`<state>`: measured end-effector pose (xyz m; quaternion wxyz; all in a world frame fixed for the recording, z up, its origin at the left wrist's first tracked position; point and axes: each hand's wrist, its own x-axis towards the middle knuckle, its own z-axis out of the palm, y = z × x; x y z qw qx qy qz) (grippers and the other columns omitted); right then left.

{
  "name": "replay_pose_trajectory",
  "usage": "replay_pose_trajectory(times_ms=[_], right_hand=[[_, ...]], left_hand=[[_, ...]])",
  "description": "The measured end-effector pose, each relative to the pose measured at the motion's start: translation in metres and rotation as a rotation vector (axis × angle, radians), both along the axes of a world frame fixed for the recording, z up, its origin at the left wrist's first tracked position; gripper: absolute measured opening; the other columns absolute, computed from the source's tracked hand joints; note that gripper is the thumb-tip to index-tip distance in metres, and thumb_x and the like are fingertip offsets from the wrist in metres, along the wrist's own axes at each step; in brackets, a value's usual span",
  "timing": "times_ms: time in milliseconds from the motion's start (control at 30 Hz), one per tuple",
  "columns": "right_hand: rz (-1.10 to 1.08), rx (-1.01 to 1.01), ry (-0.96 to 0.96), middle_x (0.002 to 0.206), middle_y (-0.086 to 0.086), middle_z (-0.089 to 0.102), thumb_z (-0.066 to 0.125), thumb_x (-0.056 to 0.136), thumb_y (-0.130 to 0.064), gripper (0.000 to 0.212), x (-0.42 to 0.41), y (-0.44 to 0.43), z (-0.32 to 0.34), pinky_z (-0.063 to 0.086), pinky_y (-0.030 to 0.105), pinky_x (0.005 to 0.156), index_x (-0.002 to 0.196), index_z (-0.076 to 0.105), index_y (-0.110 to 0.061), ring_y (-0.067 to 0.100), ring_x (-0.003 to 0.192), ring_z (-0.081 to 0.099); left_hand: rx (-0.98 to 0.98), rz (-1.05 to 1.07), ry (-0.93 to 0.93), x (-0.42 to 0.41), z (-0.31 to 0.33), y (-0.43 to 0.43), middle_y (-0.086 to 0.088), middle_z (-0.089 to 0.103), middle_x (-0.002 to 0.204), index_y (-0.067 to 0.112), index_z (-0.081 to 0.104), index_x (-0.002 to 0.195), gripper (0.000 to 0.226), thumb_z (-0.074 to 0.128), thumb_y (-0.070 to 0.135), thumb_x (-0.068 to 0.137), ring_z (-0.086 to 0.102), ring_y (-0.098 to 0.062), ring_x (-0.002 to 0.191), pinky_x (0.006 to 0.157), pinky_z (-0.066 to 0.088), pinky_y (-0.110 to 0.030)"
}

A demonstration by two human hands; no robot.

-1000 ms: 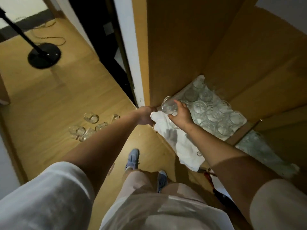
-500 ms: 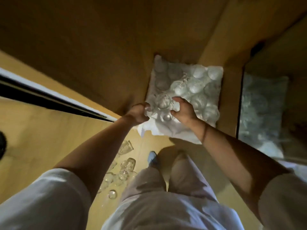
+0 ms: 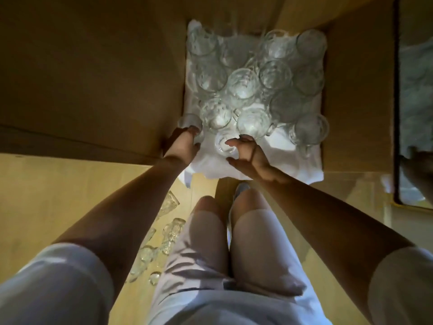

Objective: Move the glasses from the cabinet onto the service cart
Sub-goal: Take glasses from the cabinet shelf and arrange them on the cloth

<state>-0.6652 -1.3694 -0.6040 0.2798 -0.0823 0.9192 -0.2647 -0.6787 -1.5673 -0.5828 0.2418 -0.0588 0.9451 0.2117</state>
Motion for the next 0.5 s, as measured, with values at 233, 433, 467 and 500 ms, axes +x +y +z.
replay_pose_trajectory(times_ms=[233,433,467,500], right_hand=[[-0.034,0.039,0.105,0.105,0.003,0.070,0.061,0.087,-0.032,0.025,-0.006,-0.009,-0.019,0.043,0.031,0.091,0.105,0.073,-0.019,0.026,0.107,0.048],[-0.092,-0.008,-0.026,0.101,0.012,0.070,0.066,0.085,-0.018,0.016,-0.014,-0.012,-0.008,0.037,0.016,0.082,0.095,0.073,-0.008,0.026,0.100,0.061],[-0.087,-0.014,-0.033,0.099,0.014,0.070,0.066,0.084,-0.014,0.015,-0.015,-0.012,-0.003,0.038,0.017,0.083,0.093,0.073,-0.004,0.027,0.098,0.062],[-0.067,-0.003,-0.032,0.097,0.017,0.071,0.065,0.082,-0.011,0.017,-0.014,-0.013,0.003,0.043,0.023,0.086,0.091,0.073,0.001,0.031,0.096,0.064]], left_hand=[[0.094,-0.012,0.005,-0.008,-0.028,0.004,-0.024,0.059,0.119,-0.004,0.056,0.120,0.027,0.045,0.009,0.098,0.055,-0.036,0.110,0.089,0.041,-0.031],[0.101,0.017,-0.060,-0.011,-0.017,0.005,-0.026,0.061,0.110,-0.007,0.059,0.109,0.022,0.044,0.006,0.098,0.057,-0.036,0.103,0.081,0.040,-0.031],[0.094,0.009,-0.063,-0.011,-0.014,0.004,-0.025,0.061,0.110,-0.006,0.059,0.109,0.022,0.045,0.007,0.097,0.057,-0.036,0.104,0.079,0.039,-0.029],[0.082,-0.002,-0.065,-0.009,-0.010,0.003,-0.022,0.062,0.110,-0.002,0.061,0.109,0.022,0.047,0.010,0.097,0.058,-0.034,0.103,0.077,0.038,-0.027]])
